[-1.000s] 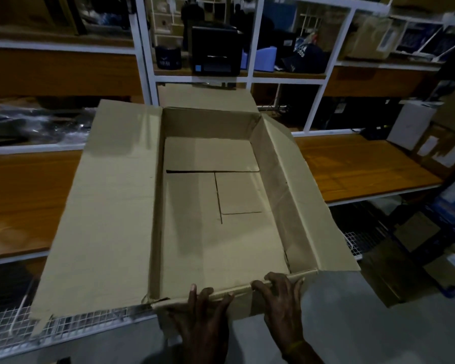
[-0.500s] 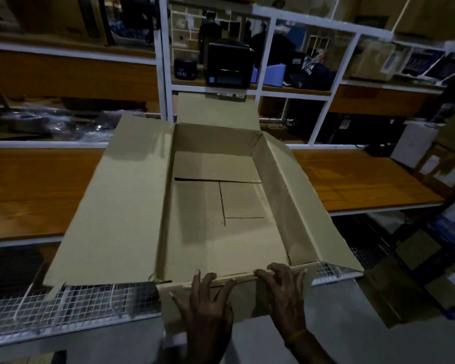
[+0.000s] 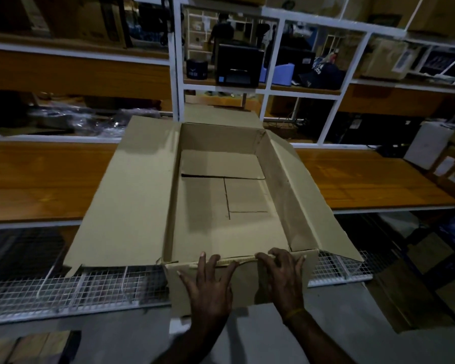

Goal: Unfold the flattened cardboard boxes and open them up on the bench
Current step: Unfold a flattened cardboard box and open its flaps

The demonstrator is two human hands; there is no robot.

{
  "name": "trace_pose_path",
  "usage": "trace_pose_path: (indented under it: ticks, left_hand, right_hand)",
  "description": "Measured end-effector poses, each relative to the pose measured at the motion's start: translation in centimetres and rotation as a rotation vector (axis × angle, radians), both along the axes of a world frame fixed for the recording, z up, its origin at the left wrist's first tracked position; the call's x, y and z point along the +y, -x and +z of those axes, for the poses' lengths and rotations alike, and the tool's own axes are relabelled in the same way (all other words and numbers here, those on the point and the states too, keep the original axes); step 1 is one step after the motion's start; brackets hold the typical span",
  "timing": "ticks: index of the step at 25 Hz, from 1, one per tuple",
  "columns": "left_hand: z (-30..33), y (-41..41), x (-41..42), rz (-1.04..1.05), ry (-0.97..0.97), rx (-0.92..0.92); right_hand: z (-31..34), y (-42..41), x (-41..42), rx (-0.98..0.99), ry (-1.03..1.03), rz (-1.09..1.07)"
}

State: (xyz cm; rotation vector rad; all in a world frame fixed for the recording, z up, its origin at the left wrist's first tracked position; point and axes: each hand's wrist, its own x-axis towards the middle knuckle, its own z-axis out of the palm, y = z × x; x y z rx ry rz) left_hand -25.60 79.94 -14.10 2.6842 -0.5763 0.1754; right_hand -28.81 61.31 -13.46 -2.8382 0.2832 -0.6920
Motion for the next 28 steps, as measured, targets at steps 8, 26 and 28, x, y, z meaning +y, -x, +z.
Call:
trace_pose_path:
  ticks: [8, 26, 28]
  left_hand:
    - [2.0, -4.4, -0.4, 0.048, -0.035, -0.092]
    - [3.1, -15.3, -6.3, 0.134, -0.055, -0.102]
    - [1.9, -15.4, -6.4, 0.088, -0.075, -0.142]
  right_hand:
    - [2.1, -3.8, 0.0, 0.046, -0.036, 0.014]
    - [4.0, -15.0, -3.4, 0.333, 0.094, -0.015]
    - [3.3, -15.0, -3.8, 0.303, 0.133, 0.006]
